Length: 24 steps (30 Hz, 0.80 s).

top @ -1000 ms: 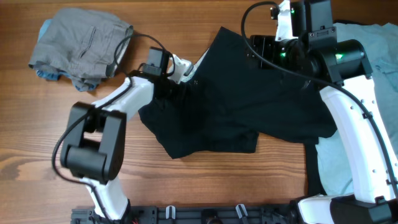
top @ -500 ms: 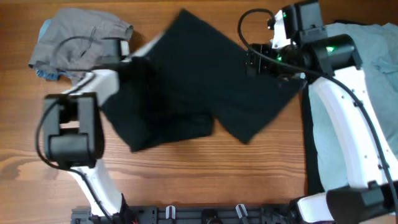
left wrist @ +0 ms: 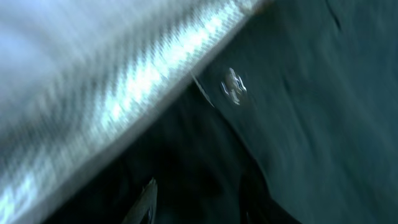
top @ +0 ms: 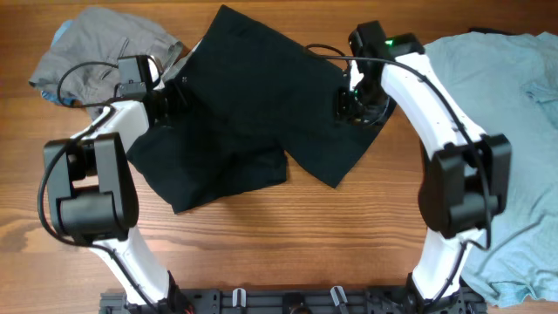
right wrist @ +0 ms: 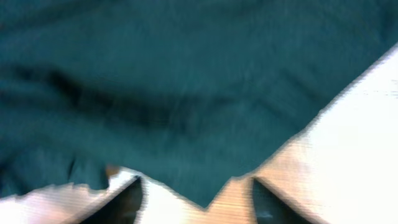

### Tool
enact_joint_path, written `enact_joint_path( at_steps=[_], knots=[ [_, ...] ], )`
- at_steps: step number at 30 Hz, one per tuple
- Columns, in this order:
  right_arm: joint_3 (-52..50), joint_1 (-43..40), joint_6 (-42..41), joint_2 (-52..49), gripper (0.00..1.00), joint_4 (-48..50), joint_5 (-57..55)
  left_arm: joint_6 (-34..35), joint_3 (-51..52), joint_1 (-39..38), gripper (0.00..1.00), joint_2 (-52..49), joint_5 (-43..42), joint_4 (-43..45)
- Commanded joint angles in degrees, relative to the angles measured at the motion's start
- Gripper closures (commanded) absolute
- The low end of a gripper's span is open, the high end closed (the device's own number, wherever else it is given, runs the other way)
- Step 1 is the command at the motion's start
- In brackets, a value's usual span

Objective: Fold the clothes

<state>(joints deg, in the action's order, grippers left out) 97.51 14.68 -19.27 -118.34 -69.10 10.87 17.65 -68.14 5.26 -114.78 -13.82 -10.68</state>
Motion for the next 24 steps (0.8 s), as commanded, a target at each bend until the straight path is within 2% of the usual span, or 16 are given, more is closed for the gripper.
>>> enact_joint_path(
  at_steps=[1,2,5,10,12,14,16,21,24],
  knots=[
    [-0.52,-1.16,-5.09,-6.99,0.90,5.88,-0.90,-4.11,0.94,-2.78,0.57,7.80,-2.23,-4.46],
    [-0.52,-1.49,-6.49,-8.41,0.93,7.82,-0.83,-5.31,0.94,-3.63,0.57,9.51,-2.25,-5.97],
    [-0.52,-2.99,-8.52,-13.20,0.96,15.69,-1.03,-6.97,0.94,-6.73,0.46,14.73,-2.21,-10.75],
    [-0.50,-7.67,-15.58,-18.78,0.96,29.55,-3.61,-6.99,0.94,-11.34,0.41,20.50,-0.66,-16.09],
    [-0.35,-10.49,-13.90,-19.02,0.96,38.80,-0.02,-6.99,0.94,-12.83,0.37,21.38,1.20,-17.53],
    [2.93,-13.25,-6.86,-18.29,0.96,44.33,6.38,-6.99,0.94,-13.42,0.32,21.35,1.27,-18.75],
    [7.58,-14.84,-2.73,-17.70,0.89,43.80,10.34,-6.99,0.94,-13.42,0.32,21.35,1.29,-18.93],
    [13.97,-16.79,3.06,-9.97,0.57,35.30,26.38,-7.96,0.94,-13.35,0.31,21.77,2.62,-18.56],
    [13.97,-15.74,8.28,-3.30,0.52,23.41,28.37,-8.72,0.87,-13.35,0.28,24.26,3.98,-18.56]
  ],
)
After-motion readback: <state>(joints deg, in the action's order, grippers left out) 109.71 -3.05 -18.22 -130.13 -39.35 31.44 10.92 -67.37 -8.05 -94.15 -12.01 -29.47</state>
